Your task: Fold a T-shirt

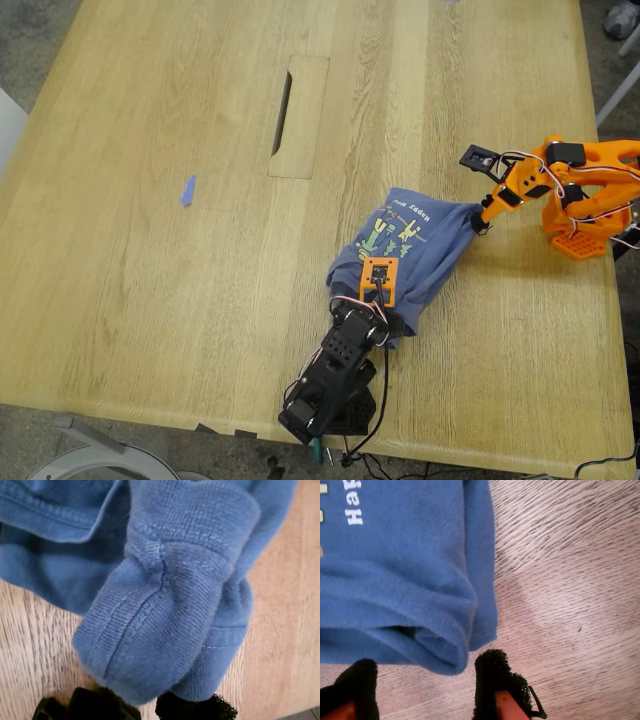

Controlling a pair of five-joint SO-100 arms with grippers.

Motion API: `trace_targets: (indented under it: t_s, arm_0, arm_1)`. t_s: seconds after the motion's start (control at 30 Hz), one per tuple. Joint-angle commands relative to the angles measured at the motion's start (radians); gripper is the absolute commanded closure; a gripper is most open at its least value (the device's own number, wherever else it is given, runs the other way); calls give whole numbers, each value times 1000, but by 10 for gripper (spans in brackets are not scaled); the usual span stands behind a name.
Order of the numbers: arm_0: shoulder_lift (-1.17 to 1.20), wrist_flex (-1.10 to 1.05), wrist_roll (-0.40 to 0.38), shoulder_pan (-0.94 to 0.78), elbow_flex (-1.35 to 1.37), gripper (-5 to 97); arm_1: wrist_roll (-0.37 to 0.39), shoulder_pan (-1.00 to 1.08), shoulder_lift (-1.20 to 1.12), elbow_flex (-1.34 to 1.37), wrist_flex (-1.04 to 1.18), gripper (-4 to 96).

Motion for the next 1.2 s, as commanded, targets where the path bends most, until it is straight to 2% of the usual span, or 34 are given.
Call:
trace_targets:
  t_s: [0.0,0.33,0.43,0.5,0.6,0.83,0.93,1.03,1.17]
  arm_0:
    - [-66,25,6,-48,-91,341]
    - [-150,89,-95,-38,-218,208]
    - [-144,89,-89,-11,-225,208]
    - [-130,63,-49,35,-227,285]
    - [-91,52,-41,140,-225,377]
    - [-48,52,-35,293,-232,478]
    - [-48,25,-40,356,-241,484]
    - [-58,-21,-31,327,-275,448]
    - [-103,-132,71,198,-296,432]
  arm_1:
    - [9,-14,20,-14,21,572]
    - [52,-18,58,-83,216,572]
    - [57,-18,63,-83,219,572]
    - [60,-15,60,-86,210,572]
    - [60,-15,58,-86,206,572]
    - [57,-18,44,-110,198,574]
    - [58,-21,26,-144,195,579]
    - [54,-6,-15,-201,175,586]
    - [38,-5,-127,-299,103,621]
